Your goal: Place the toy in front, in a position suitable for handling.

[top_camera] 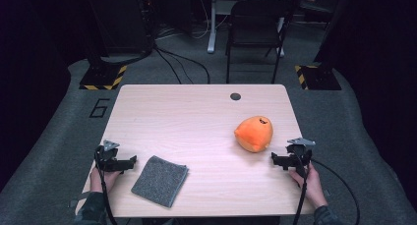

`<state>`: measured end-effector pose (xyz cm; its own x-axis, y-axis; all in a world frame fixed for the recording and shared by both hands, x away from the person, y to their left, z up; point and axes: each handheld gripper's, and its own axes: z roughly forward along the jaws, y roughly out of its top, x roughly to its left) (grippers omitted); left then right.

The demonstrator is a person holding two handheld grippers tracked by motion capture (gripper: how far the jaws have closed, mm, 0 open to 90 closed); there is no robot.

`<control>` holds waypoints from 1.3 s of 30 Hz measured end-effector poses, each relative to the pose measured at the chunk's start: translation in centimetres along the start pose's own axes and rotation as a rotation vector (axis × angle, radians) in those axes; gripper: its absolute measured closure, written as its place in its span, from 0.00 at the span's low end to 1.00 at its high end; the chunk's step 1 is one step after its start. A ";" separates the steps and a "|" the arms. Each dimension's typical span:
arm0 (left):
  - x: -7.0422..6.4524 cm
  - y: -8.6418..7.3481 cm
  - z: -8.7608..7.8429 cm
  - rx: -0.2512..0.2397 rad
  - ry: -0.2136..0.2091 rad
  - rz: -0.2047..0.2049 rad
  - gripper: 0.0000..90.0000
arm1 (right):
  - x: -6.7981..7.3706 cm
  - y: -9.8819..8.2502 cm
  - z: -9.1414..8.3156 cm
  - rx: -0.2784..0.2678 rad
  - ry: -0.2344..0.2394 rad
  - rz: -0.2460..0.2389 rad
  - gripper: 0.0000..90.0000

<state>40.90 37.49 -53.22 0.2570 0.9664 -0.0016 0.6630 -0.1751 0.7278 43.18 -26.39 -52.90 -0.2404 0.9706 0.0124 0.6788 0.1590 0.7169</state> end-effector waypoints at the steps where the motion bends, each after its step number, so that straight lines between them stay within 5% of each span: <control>1: 0.0 0.0 0.0 0.000 0.000 0.000 0.00 | -0.1 0.0 0.0 0.000 0.007 -0.011 0.00; 16: 0.0 0.0 0.0 0.000 0.002 0.002 0.00 | -0.5 -0.3 -0.3 0.002 0.049 -0.062 0.00; 27: 0.0 0.1 0.0 0.000 0.002 0.002 0.00 | -1.0 -0.1 -0.8 0.058 0.109 -0.113 0.00; 39: 0.0 0.0 0.0 0.002 0.001 0.002 0.00 | -0.8 2.7 -3.0 0.009 0.167 -0.120 0.00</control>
<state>40.94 37.49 -53.19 0.2579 0.9662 0.0003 0.6640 -0.1775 0.7263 43.11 -27.28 -48.87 -0.4309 0.9014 0.0433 0.6443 0.2737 0.7141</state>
